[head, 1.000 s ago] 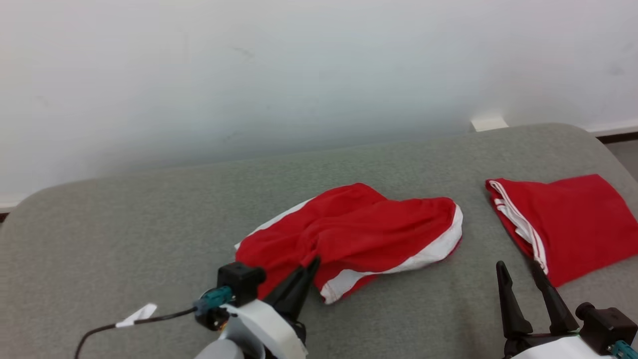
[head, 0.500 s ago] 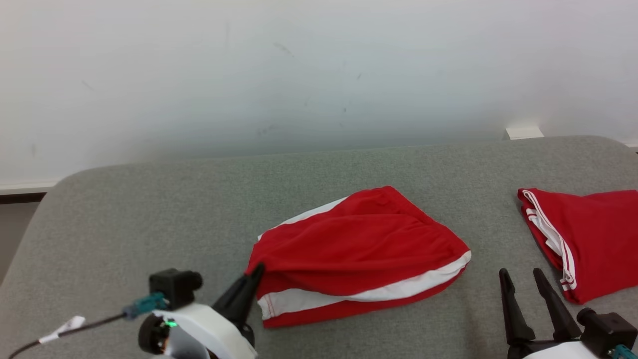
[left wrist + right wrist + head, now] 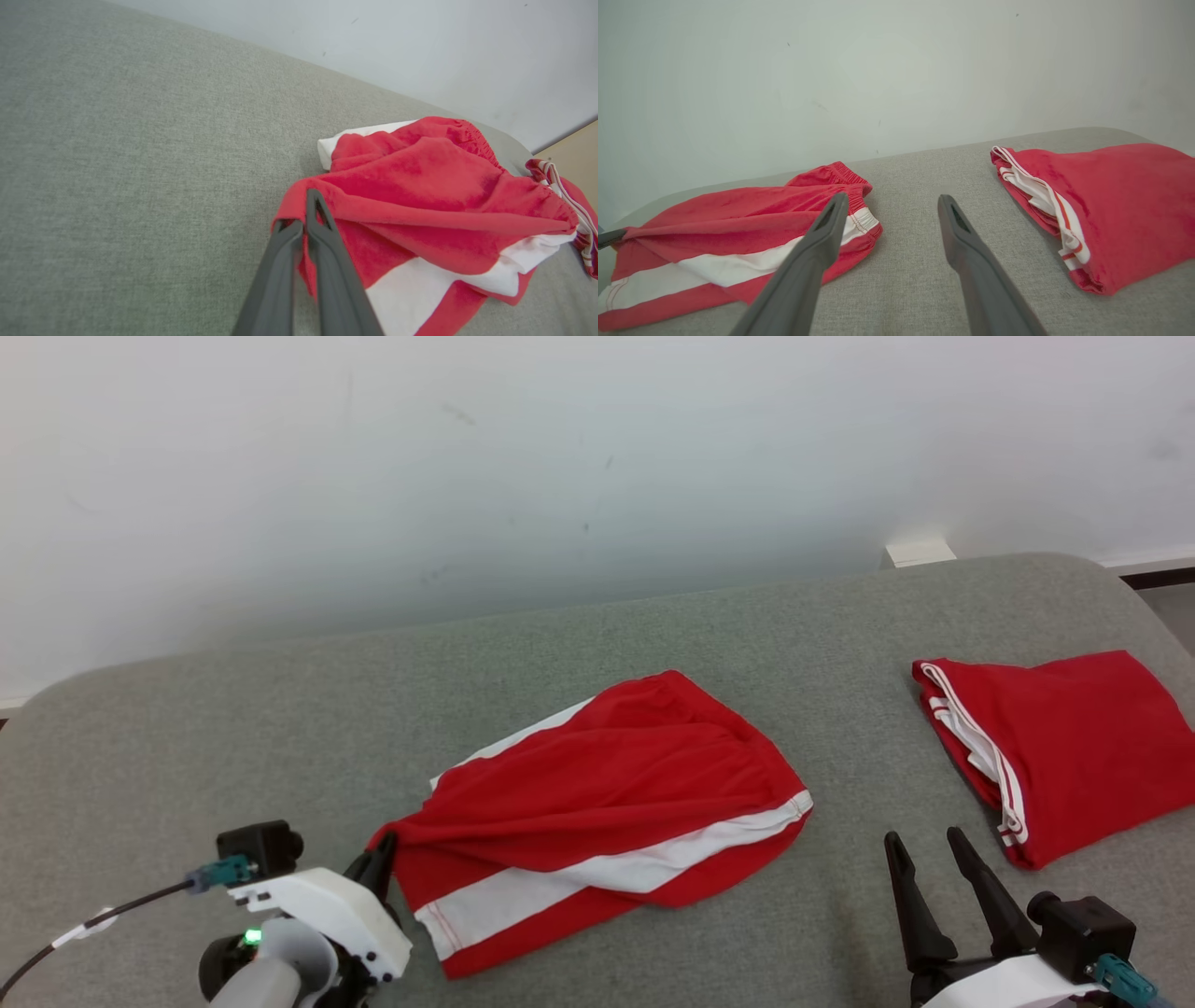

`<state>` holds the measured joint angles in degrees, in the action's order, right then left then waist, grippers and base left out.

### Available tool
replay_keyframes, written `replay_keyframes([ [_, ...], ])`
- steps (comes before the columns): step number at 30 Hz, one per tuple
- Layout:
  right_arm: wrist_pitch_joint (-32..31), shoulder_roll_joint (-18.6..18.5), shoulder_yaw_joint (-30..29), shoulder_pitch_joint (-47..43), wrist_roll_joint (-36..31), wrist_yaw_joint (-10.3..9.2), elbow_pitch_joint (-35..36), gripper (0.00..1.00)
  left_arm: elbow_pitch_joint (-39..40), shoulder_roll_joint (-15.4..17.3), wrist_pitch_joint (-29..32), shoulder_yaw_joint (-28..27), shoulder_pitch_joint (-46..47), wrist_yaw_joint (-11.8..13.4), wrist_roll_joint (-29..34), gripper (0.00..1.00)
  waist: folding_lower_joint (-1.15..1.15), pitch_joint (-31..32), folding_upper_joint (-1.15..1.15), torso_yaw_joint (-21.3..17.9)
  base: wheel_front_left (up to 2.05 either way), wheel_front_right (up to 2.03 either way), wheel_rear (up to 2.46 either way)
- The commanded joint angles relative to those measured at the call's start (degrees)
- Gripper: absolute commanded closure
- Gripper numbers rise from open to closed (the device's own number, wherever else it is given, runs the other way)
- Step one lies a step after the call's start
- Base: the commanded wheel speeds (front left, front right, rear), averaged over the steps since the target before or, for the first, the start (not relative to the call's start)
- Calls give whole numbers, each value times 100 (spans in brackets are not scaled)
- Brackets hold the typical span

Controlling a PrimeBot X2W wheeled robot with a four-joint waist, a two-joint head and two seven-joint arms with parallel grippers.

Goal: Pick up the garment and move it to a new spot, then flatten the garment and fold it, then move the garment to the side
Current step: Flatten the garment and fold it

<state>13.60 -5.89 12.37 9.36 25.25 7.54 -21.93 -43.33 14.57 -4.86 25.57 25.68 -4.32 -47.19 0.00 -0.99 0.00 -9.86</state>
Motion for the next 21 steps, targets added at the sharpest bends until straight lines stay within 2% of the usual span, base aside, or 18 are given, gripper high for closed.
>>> replay_keyframes([
  [1, 6, -37, -13, 57, 50, -13, -11, 0, -130, -36, -156, 32, 103, -58, 101, 0, 0, 7, 0, 2, 0, 0, 0],
  [5, 41, -56, -64, -38, 65, -13, -50, 0, -347, -71, -589, 167, 193, -162, 272, 0, 0, 63, 0, 99, 0, 0, 0],
  [10, 76, -61, -178, -189, 91, -13, -54, 0, -126, -56, -933, 212, 0, -152, 487, 0, 0, 207, 0, 303, 0, 0, 0],
  [14, 108, -106, -261, -262, 72, -13, 20, 0, 398, 46, -1028, 41, -351, 159, 729, 0, 0, 347, 0, 432, 0, 0, 0],
  [18, 113, -134, -316, -320, 8, -13, 141, 0, 1437, 65, -1024, -421, -955, 544, 1153, 0, 0, 423, 0, 503, 0, 0, 0],
  [21, 128, -153, -328, -389, -8, -13, 212, 0, 2163, 78, -1026, -732, -1411, 740, 1500, 0, 0, 453, 0, 529, 0, 0, 0],
])
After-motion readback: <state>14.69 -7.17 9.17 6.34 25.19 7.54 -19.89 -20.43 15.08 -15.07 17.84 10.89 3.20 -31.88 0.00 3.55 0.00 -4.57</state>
